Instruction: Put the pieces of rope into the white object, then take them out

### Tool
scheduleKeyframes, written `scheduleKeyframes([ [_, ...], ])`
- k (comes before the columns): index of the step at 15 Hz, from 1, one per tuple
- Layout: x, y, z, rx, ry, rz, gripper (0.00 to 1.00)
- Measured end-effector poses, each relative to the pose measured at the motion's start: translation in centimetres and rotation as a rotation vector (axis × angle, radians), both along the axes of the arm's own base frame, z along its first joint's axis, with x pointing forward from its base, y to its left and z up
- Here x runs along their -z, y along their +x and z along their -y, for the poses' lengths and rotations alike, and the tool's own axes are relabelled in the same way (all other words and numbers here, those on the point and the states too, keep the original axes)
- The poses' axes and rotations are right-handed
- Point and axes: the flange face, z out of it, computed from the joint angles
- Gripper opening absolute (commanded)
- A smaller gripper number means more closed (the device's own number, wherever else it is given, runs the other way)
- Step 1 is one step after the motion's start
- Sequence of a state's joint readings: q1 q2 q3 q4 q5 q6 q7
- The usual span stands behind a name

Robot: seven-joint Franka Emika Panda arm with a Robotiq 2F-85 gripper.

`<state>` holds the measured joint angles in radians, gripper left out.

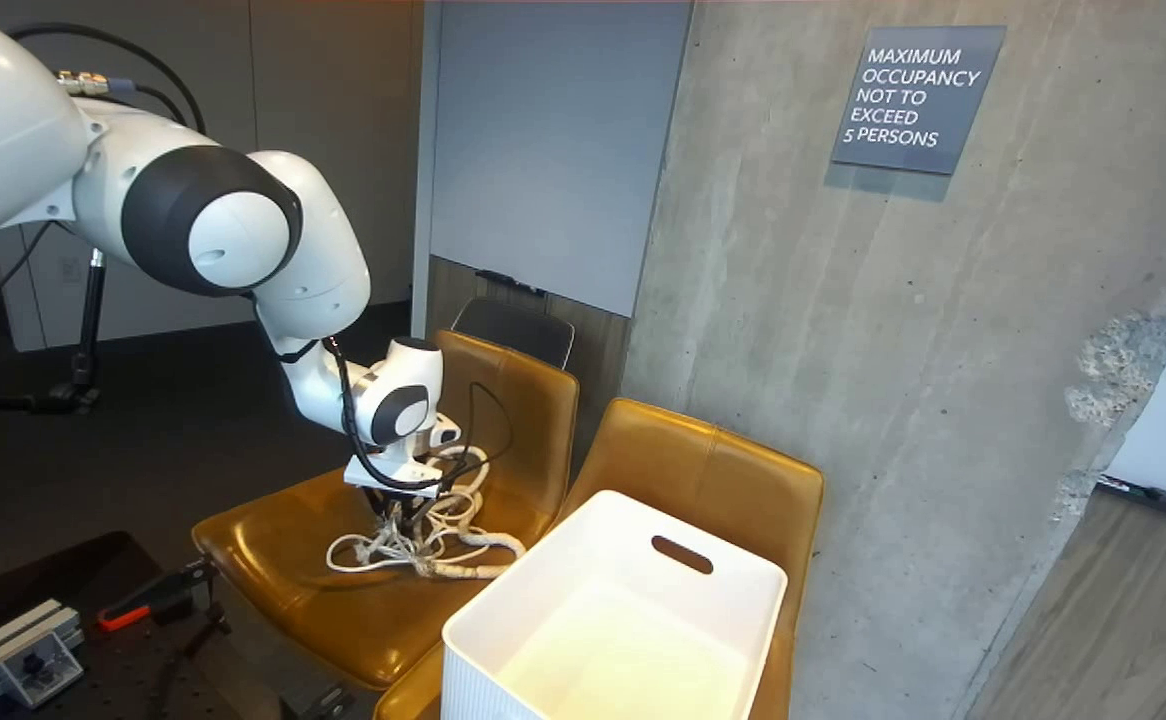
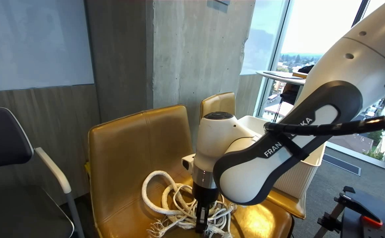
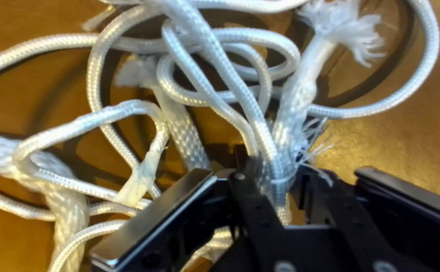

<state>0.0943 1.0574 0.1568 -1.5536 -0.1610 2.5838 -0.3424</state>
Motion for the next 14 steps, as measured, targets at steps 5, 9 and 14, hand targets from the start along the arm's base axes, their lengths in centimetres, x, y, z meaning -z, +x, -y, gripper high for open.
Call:
scheduleKeyframes([
  [5, -2.2, 0.8, -0.9, -0.012, -0.01, -0.002, 0.04],
  [9, -10.7, 2.8, -0.7, 0.001, -0.038, 0.001, 0.04],
  [14, -24.0, 4.5, 1.9, 0.058, -0.079, 0.062, 0.04],
])
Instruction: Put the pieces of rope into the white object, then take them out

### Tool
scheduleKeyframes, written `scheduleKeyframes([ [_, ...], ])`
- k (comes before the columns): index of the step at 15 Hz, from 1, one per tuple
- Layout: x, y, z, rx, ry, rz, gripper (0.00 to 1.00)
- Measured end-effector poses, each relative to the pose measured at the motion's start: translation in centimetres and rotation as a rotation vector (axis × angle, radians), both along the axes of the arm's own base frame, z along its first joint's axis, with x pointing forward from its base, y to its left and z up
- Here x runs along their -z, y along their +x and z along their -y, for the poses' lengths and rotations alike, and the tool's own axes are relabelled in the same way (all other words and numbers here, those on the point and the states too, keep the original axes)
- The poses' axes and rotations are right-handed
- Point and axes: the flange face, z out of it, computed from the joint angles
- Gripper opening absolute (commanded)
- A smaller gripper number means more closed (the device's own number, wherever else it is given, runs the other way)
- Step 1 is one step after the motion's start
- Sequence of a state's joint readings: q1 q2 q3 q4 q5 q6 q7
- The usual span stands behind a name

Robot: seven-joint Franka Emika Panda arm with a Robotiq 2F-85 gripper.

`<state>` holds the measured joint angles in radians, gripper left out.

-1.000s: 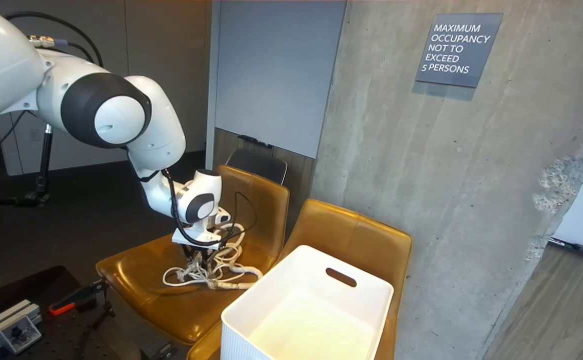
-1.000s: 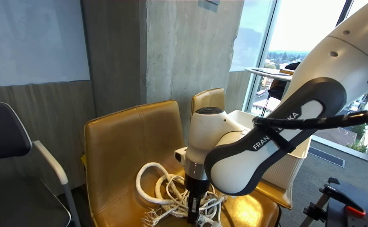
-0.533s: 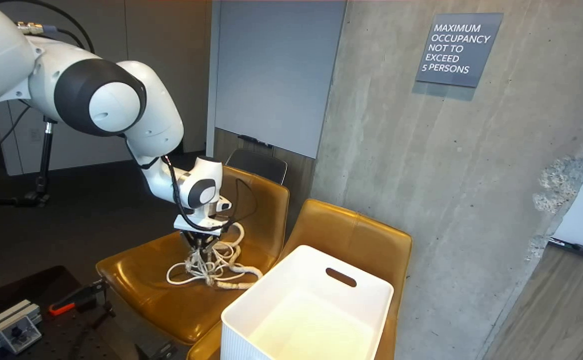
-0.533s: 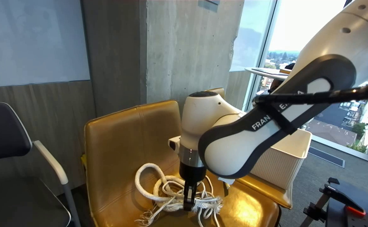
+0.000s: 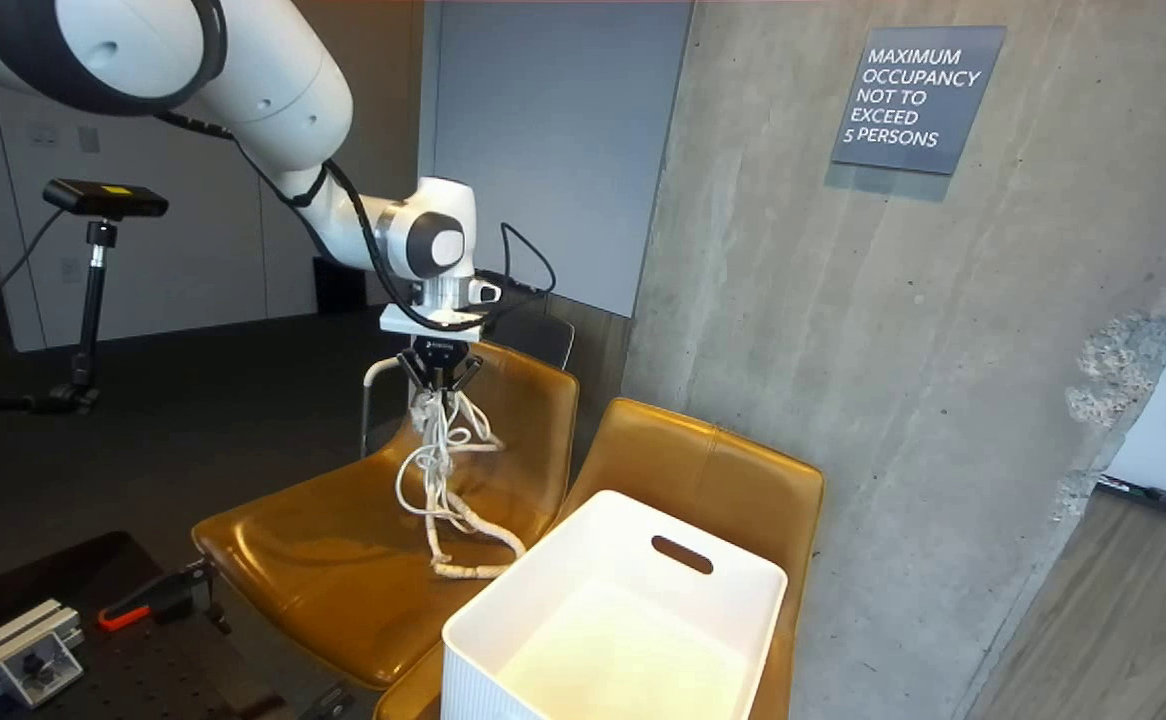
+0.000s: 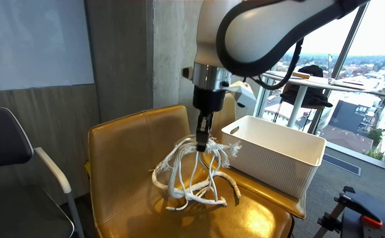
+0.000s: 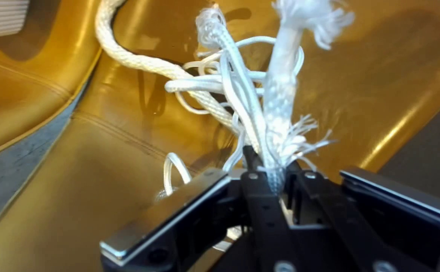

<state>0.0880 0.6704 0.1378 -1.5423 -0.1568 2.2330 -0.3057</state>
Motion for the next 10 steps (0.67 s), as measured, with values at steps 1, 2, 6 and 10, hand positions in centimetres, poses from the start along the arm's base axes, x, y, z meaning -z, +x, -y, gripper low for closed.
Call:
scheduleKeyframes([
  [1, -2.6, 0.1, 0.8, 0.015, -0.008, 0.016, 0.04],
  [2, -5.3, 0.2, 1.8, 0.033, -0.017, 0.034, 0.04],
  [6, -15.6, -0.6, 6.5, 0.125, -0.045, 0.113, 0.04],
  [10, -25.2, -2.7, 12.3, 0.233, -0.065, 0.2, 0.04],
])
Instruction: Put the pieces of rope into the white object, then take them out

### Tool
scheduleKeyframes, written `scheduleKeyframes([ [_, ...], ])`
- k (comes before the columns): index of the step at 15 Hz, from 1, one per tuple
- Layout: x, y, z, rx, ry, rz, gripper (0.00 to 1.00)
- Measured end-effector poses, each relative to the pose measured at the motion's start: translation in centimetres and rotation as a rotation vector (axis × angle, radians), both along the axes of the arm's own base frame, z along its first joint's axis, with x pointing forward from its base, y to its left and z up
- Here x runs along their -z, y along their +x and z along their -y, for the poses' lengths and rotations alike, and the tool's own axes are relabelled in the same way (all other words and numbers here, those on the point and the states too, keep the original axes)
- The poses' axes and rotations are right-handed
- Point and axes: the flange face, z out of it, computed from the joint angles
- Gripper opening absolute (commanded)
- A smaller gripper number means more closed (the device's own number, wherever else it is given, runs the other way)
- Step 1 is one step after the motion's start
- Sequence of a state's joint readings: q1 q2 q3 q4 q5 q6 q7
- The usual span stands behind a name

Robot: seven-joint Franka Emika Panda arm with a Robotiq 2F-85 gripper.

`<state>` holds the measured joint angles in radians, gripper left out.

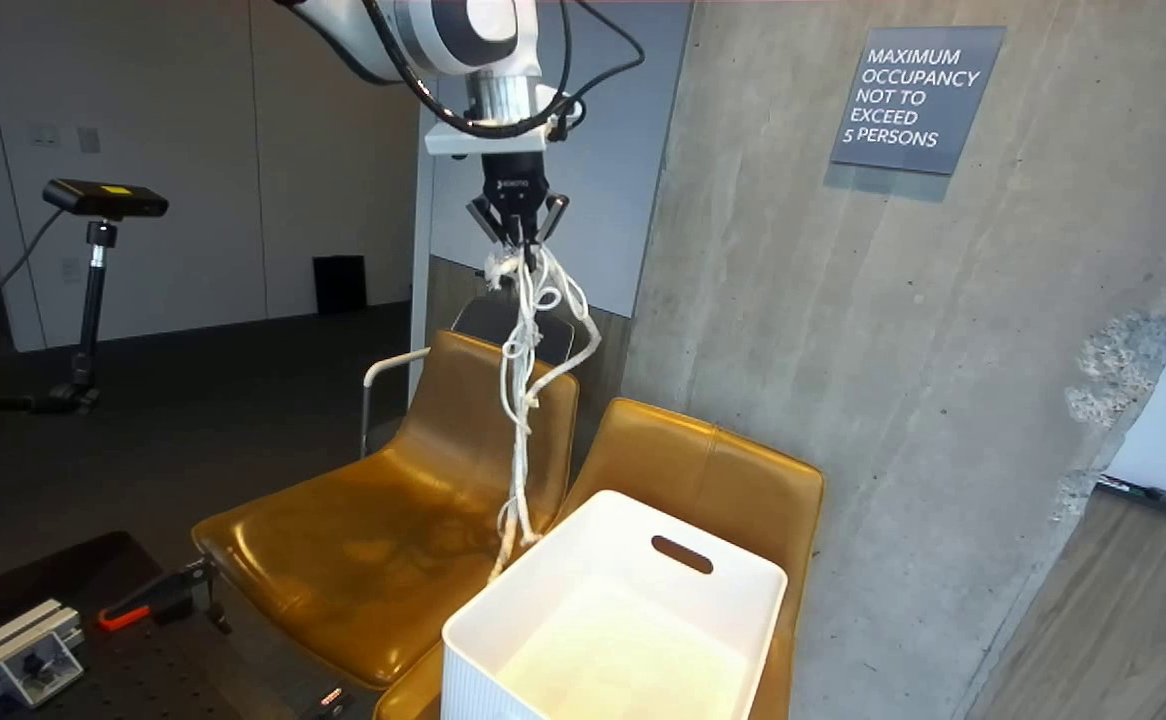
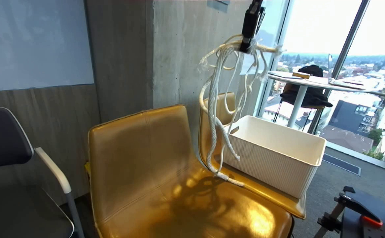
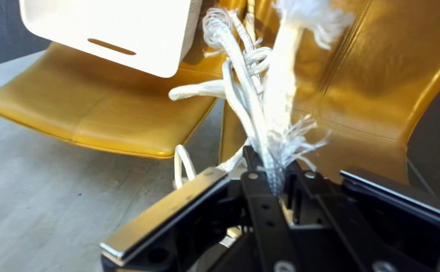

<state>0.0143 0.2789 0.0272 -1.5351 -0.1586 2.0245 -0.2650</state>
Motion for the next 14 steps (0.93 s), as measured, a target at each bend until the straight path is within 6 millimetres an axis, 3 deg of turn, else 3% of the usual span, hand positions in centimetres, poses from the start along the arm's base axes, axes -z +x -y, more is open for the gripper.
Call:
scheduleKeyframes([
  [6, -13.3, -5.7, 10.5, 0.184, -0.029, 0.11, 0.04],
  [10, -20.8, -10.2, 18.1, 0.296, -0.057, 0.154, 0.04],
  [12, -23.6, -12.2, 21.3, 0.336, -0.075, 0.167, 0.04],
  [14, -25.0, -13.2, 23.3, 0.364, -0.087, 0.171, 0.04],
])
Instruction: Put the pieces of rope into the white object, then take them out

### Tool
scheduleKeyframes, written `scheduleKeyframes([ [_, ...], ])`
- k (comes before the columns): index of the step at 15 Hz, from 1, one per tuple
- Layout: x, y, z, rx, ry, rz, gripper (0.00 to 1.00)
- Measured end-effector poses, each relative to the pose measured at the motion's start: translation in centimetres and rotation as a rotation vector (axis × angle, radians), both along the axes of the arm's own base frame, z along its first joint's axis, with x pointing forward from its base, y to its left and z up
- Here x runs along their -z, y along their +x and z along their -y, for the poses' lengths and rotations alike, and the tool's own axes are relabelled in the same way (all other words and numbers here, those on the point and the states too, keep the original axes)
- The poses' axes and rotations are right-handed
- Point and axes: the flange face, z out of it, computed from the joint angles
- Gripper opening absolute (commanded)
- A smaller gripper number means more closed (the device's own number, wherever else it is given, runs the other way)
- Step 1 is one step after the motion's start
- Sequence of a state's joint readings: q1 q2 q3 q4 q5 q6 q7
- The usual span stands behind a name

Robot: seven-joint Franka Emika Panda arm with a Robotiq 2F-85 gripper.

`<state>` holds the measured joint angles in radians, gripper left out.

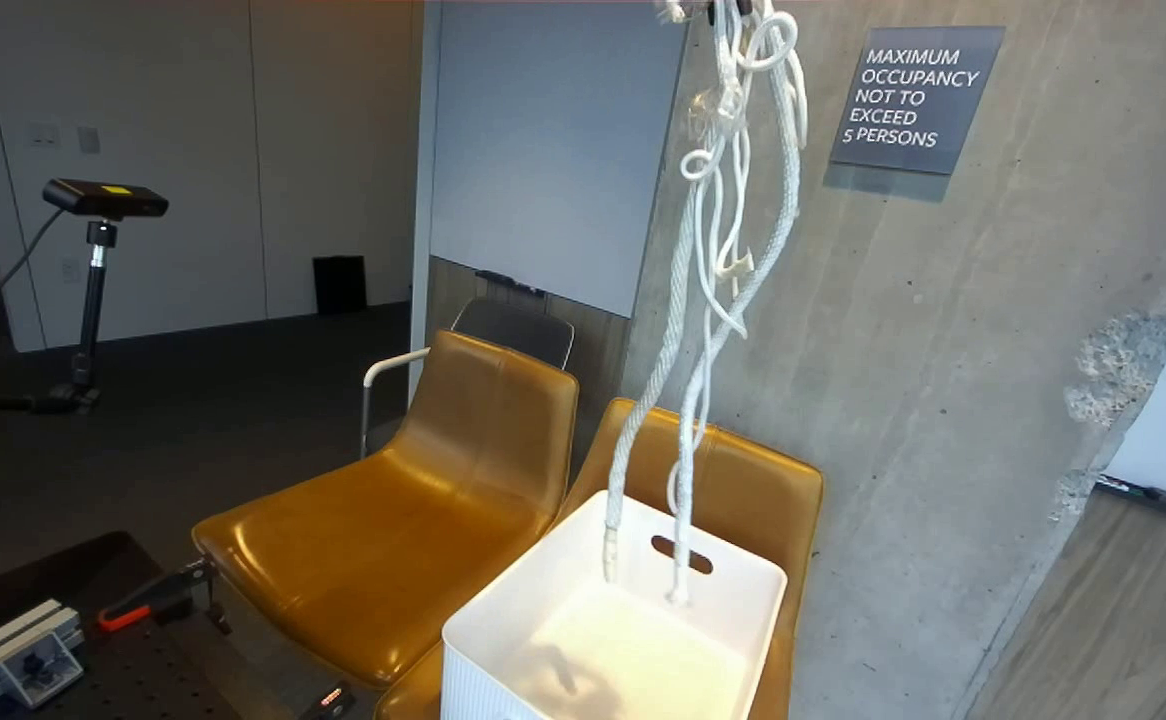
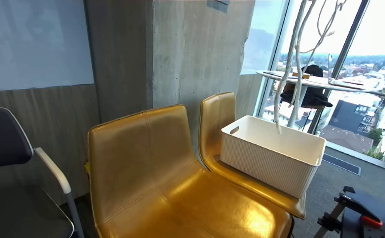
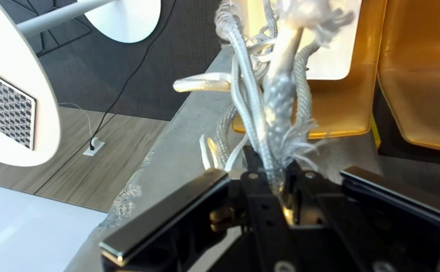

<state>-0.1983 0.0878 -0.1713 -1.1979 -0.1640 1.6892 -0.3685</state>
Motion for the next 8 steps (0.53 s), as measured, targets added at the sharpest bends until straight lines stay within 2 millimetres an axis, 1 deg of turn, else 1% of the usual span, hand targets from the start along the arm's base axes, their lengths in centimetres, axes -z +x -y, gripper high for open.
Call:
scheduleKeyframes([
  [2, -0.1, 0.1, 1.0, 0.017, -0.003, -0.004, 0.04],
  [4, 1.0, 1.0, 1.2, 0.016, 0.004, -0.022, 0.04],
  [6, 3.2, 2.5, 1.0, 0.006, 0.019, -0.057, 0.04],
  [8, 6.1, 3.9, 0.9, -0.001, 0.041, -0.103, 0.04],
])
